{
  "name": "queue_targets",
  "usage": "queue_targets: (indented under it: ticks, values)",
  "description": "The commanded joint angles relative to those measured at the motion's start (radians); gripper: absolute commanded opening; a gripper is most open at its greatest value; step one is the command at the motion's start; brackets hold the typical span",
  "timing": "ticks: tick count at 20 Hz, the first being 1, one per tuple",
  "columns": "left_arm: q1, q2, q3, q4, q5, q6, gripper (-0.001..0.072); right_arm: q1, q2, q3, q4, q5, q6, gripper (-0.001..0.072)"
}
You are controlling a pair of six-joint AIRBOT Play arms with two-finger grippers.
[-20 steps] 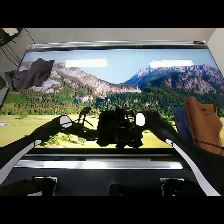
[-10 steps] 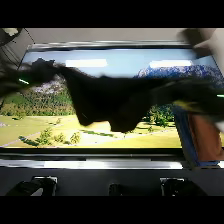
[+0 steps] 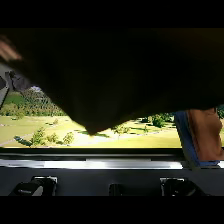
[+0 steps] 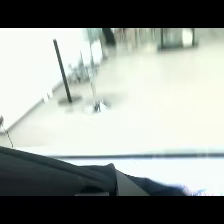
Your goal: Fold the shirts.
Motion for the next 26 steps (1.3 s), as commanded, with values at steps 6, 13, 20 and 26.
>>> queue_targets:
  ticks: [6, 13, 20, 26]
  values:
    - [0.006, -0.127, 0.016, 0.238, -0.135, -0.006, 0.0023, -0.001, -0.262, 0.007, -0.035, 0.051, 0.249, 0.0052]
    - [0.024, -0.499, -0.207, 0.436, -0.098, -0.031, 0.0026, -0.002, -0.866, -0.034, -0.259, -0.198, 0.484, 0.0053]
    - [0.038, -0.802, -0.208, 0.290, -0.154, -0.119, 0.0030, -0.015, -1.075, -0.034, -0.238, -0.255, 0.916, 0.0056]
    - [0.100, -0.799, -0.150, 0.257, -0.399, -0.050, 0.0596, -0.088, -0.934, -0.032, -0.257, -0.065, 0.699, 0.0517]
